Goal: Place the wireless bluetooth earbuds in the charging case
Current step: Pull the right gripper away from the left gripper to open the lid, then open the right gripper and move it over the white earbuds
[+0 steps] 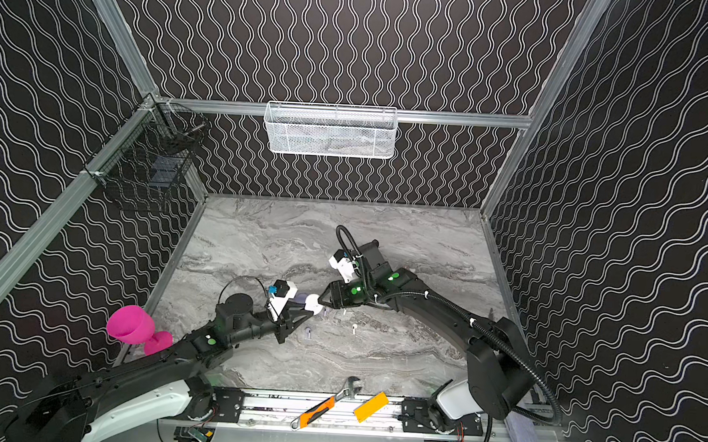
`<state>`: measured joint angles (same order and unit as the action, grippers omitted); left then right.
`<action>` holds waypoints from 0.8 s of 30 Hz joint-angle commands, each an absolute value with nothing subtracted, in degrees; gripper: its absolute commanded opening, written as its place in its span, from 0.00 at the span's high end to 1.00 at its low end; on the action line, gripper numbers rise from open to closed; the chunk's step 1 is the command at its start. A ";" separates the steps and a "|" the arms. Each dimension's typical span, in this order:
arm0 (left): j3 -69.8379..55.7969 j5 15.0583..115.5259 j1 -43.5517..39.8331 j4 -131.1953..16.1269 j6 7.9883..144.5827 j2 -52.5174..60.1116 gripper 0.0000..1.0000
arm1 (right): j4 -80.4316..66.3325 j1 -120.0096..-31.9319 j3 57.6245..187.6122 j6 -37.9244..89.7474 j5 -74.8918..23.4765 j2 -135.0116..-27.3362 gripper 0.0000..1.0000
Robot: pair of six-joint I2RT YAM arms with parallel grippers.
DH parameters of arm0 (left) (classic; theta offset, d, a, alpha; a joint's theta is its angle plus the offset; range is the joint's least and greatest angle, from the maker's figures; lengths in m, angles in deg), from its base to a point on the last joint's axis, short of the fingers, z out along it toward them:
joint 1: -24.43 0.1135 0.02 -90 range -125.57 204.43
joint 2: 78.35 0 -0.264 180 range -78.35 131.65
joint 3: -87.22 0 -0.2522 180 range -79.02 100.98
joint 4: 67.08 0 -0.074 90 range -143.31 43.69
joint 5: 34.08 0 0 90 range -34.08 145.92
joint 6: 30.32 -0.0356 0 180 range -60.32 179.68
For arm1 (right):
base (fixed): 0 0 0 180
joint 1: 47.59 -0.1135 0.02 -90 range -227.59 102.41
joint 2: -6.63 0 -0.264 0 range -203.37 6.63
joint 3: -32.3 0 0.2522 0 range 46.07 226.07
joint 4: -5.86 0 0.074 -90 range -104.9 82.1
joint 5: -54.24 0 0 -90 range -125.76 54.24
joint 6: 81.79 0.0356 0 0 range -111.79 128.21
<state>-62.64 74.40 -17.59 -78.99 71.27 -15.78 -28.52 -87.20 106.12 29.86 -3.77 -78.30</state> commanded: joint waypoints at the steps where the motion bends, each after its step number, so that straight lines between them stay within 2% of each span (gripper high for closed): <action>1: -62.53 75.17 -17.58 -80.67 69.96 -15.57 0.96 | -26.88 -87.14 106.90 29.83 -2.98 -78.80 0.50; 6: -62.29 73.59 -17.58 -79.66 69.74 -15.68 0.96 | -29.33 -86.97 107.19 29.72 -5.68 -76.74 0.49; 12: -61.71 72.80 -17.58 -79.99 69.33 -14.66 0.97 | -37.66 -87.18 108.40 32.60 -22.72 -76.68 0.51; 15: -61.63 71.99 -17.58 -79.63 68.99 -15.05 0.97 | -38.80 -87.23 106.03 35.02 -28.13 -75.35 0.51; 24: -62.08 69.04 -18.10 -78.02 68.40 -17.69 0.97 | -40.95 -89.59 101.01 38.70 -31.00 -76.96 0.52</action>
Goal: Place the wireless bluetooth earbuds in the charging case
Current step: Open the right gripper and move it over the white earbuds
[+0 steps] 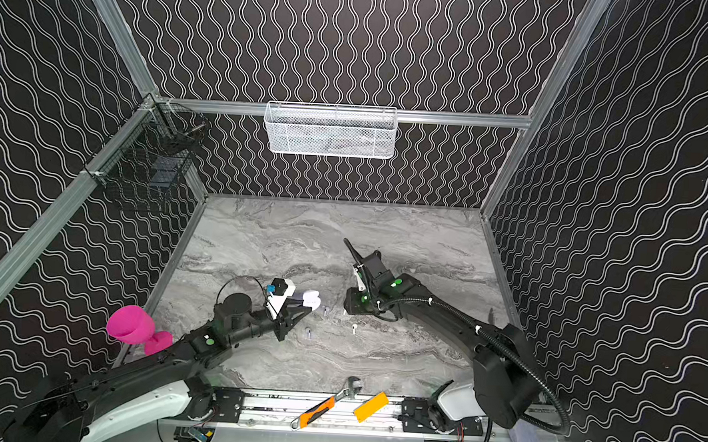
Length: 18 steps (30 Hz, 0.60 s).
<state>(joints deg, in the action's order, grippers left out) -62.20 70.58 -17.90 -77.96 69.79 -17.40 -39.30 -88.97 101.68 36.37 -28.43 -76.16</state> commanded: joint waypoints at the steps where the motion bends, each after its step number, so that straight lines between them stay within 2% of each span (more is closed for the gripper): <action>1: -62.02 68.83 -18.17 -77.88 68.38 -17.78 0.97 | -40.83 -89.75 100.56 38.92 -31.02 -77.49 0.52; 6: -62.21 68.76 -18.37 -77.74 68.25 -18.54 0.97 | -40.19 -90.23 99.77 38.98 -31.01 -80.38 0.55; 10: -62.58 69.08 -18.41 -77.84 68.48 -19.63 0.97 | -40.66 -90.60 101.03 38.62 -31.36 -82.97 0.62; 18: -62.97 69.19 -18.46 -77.85 68.42 -21.42 0.97 | -42.98 -92.39 102.84 39.86 -33.73 -87.08 0.64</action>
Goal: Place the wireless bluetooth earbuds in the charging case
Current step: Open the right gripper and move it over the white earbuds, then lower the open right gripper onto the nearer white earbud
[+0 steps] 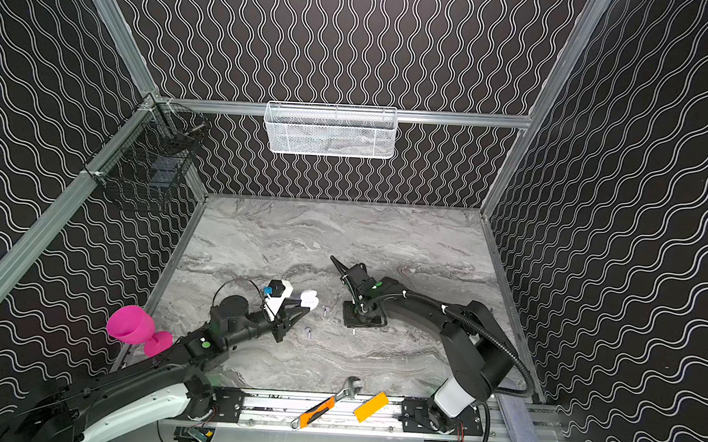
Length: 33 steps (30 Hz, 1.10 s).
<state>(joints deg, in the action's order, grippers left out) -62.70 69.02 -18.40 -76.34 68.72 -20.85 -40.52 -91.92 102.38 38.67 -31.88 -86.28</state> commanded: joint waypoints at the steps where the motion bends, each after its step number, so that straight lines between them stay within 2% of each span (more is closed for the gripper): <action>1: -63.03 69.30 -18.46 -77.90 68.57 -21.64 0.97 | -43.03 -92.49 102.84 40.13 -33.91 -87.44 0.64; 33: -62.67 70.03 -18.57 -77.61 68.64 -21.22 0.96 | -43.04 -93.12 105.13 40.64 -36.67 -93.11 0.67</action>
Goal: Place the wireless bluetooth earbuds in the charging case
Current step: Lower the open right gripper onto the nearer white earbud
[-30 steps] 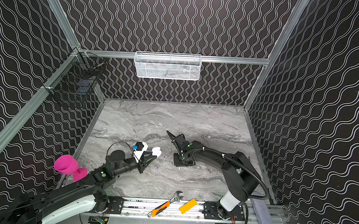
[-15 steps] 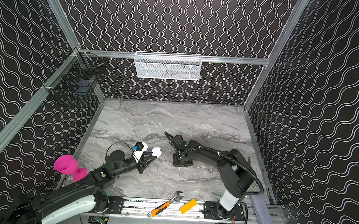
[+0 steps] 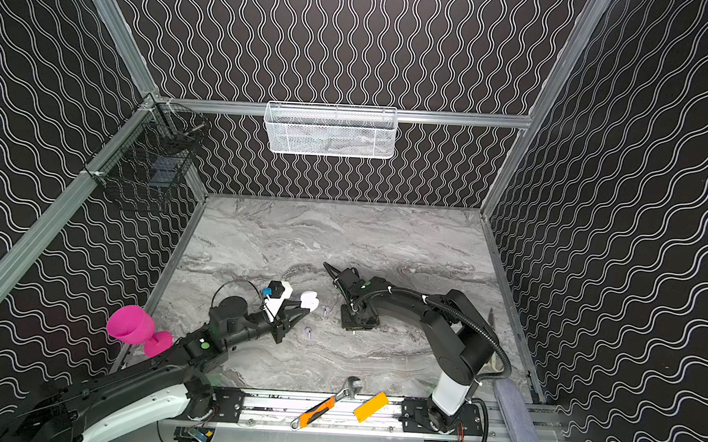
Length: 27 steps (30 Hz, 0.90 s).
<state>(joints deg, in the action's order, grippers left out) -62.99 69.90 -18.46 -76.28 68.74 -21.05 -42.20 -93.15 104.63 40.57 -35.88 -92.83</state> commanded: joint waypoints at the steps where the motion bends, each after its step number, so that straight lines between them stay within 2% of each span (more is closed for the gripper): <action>1: -62.68 70.02 -18.57 -77.57 68.64 -21.22 0.96 | -43.09 -93.12 105.21 40.54 -36.81 -93.26 0.67; 27: -62.41 69.81 -18.55 -77.23 68.38 -20.72 0.96 | -43.68 -93.20 104.45 40.08 -37.50 -93.31 0.71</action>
<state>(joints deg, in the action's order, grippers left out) -62.97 69.68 -18.49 -76.12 68.72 -20.94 -42.18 -93.19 104.72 40.07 -36.73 -93.20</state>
